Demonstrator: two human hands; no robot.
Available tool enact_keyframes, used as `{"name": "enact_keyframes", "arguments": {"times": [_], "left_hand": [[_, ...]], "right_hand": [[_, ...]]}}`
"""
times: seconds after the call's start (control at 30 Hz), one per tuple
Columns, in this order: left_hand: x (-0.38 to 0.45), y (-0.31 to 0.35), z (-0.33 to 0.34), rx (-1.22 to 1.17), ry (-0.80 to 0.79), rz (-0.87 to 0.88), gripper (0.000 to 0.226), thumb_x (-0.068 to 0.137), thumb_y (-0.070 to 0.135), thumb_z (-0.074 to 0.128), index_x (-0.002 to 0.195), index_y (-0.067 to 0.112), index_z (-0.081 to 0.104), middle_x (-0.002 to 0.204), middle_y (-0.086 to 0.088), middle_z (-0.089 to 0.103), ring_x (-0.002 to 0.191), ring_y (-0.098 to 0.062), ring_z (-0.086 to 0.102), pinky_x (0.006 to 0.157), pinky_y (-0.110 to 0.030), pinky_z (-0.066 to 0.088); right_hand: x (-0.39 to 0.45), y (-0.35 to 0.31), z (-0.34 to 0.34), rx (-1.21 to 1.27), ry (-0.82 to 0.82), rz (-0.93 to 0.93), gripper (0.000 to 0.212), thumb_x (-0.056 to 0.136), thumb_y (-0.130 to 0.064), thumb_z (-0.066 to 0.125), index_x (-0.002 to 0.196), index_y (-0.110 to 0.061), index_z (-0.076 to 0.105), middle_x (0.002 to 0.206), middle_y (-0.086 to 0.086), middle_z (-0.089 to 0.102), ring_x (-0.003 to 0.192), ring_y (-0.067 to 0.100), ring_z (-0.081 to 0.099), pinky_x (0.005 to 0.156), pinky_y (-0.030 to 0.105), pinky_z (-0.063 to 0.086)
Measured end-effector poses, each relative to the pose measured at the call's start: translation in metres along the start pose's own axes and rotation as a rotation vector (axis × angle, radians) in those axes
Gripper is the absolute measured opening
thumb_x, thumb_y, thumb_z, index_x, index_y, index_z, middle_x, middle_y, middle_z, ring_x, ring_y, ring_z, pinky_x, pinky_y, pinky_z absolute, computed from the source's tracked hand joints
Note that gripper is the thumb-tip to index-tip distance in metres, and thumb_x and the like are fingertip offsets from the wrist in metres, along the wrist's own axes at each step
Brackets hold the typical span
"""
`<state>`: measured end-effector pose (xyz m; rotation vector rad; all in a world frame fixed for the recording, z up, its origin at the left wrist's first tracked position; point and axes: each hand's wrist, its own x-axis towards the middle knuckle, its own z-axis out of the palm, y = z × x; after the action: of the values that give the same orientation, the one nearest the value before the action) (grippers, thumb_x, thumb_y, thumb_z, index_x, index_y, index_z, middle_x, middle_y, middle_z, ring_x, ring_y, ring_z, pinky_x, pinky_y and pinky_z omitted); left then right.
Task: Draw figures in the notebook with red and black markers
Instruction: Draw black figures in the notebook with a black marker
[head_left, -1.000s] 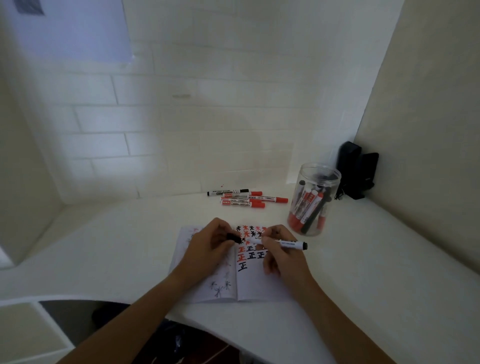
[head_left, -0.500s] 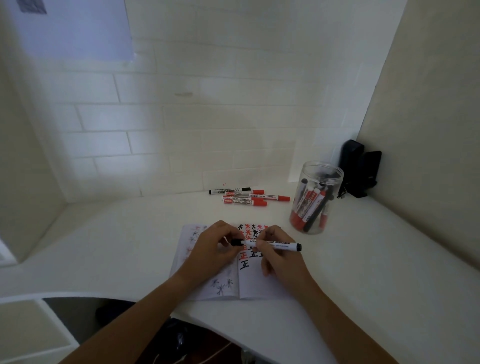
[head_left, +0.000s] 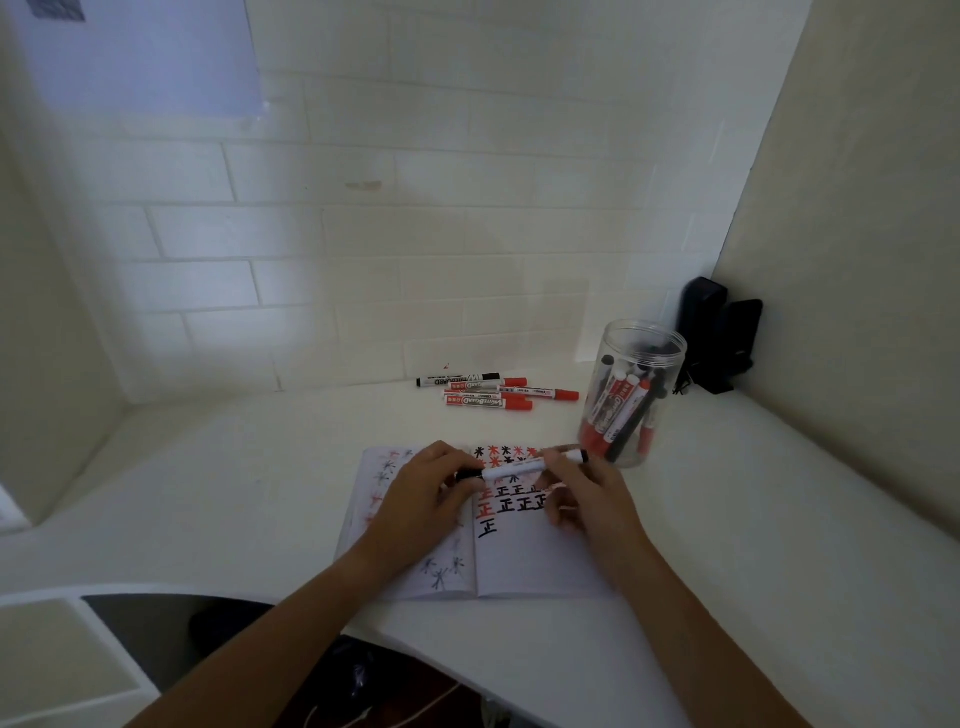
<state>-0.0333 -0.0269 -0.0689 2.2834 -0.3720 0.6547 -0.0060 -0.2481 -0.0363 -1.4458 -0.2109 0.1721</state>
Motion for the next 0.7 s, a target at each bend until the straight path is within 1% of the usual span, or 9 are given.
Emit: {"name": "enact_keyframes", "arguments": {"times": [0.1,0.17,0.27,0.33,0.37,0.43,0.5,0.6,0.7], "left_hand": [[0.0,-0.006,0.004,0.061,-0.057,0.018,0.023,0.103,0.038,0.045,0.103,0.026,0.064,0.089,0.024,0.052,0.084,0.001,0.051,0.072,-0.015,0.038],[-0.001,-0.011,0.007,0.077,-0.06,0.02,0.033,0.105,0.045,0.033,0.094,0.027,0.059,0.084,0.021,0.05,0.079,0.0,0.049,0.068,-0.018,0.036],[-0.002,-0.013,0.009,0.096,-0.085,-0.005,0.034,0.107,0.046,0.028,0.083,0.034,0.049,0.076,0.016,0.048,0.074,-0.003,0.048,0.065,-0.016,0.033],[-0.003,-0.012,0.009,0.106,-0.103,-0.023,0.033,0.107,0.042,0.029,0.077,0.037,0.043,0.072,0.014,0.047,0.072,-0.005,0.047,0.063,-0.016,0.032],[-0.003,-0.012,0.009,0.109,-0.108,-0.028,0.033,0.107,0.041,0.029,0.076,0.037,0.041,0.071,0.013,0.046,0.07,-0.006,0.046,0.062,-0.016,0.032],[-0.003,-0.014,0.008,0.113,-0.116,-0.022,0.037,0.108,0.045,0.027,0.076,0.033,0.042,0.069,0.013,0.046,0.068,-0.006,0.045,0.062,-0.017,0.033],[-0.004,-0.017,0.009,0.12,-0.133,-0.009,0.039,0.104,0.05,0.022,0.076,0.032,0.041,0.07,0.012,0.045,0.068,-0.006,0.044,0.062,-0.017,0.033],[-0.003,-0.018,0.012,0.12,-0.145,-0.001,0.037,0.101,0.052,0.019,0.077,0.032,0.039,0.07,0.013,0.044,0.066,-0.004,0.042,0.062,-0.017,0.032],[-0.004,-0.021,0.013,0.106,-0.138,0.025,0.035,0.102,0.047,0.022,0.079,0.03,0.041,0.071,0.015,0.042,0.066,-0.003,0.041,0.062,-0.017,0.031]], "right_hand": [[0.003,-0.003,-0.013,-0.105,-0.088,-0.012,0.008,0.098,-0.01,0.066,0.097,-0.004,0.071,0.081,0.018,0.07,0.052,0.024,0.058,0.044,0.026,0.042],[0.003,-0.002,-0.017,-0.24,-0.161,0.005,0.005,0.098,-0.005,0.065,0.098,-0.004,0.07,0.082,0.018,0.073,0.054,0.024,0.063,0.046,0.028,0.048],[0.004,0.008,-0.012,-0.459,-0.137,-0.094,0.006,0.097,-0.012,0.067,0.096,-0.017,0.07,0.085,0.007,0.075,0.056,0.02,0.065,0.051,0.031,0.052],[0.003,0.015,-0.01,-0.59,-0.108,-0.216,0.007,0.092,-0.021,0.075,0.094,-0.025,0.07,0.086,-0.003,0.073,0.065,0.013,0.066,0.06,0.03,0.054],[0.003,0.018,-0.009,-0.634,-0.108,-0.267,0.009,0.09,-0.022,0.077,0.094,-0.027,0.07,0.086,-0.007,0.072,0.071,0.011,0.066,0.064,0.027,0.053],[0.002,0.021,-0.007,-0.666,-0.116,-0.32,0.011,0.089,-0.02,0.079,0.093,-0.025,0.07,0.085,-0.012,0.07,0.075,0.009,0.065,0.066,0.019,0.048],[0.001,0.021,-0.006,-0.661,-0.109,-0.315,0.01,0.089,-0.021,0.079,0.092,-0.023,0.07,0.084,-0.015,0.069,0.075,0.01,0.064,0.065,0.016,0.046],[0.002,0.022,-0.004,-0.643,-0.085,-0.312,0.009,0.089,-0.023,0.079,0.088,-0.022,0.07,0.082,-0.011,0.069,0.071,0.01,0.062,0.064,0.018,0.044],[0.004,0.022,-0.004,-0.645,-0.088,-0.311,0.01,0.09,-0.026,0.078,0.085,-0.022,0.071,0.078,-0.007,0.068,0.067,0.01,0.059,0.061,0.02,0.042]]}}
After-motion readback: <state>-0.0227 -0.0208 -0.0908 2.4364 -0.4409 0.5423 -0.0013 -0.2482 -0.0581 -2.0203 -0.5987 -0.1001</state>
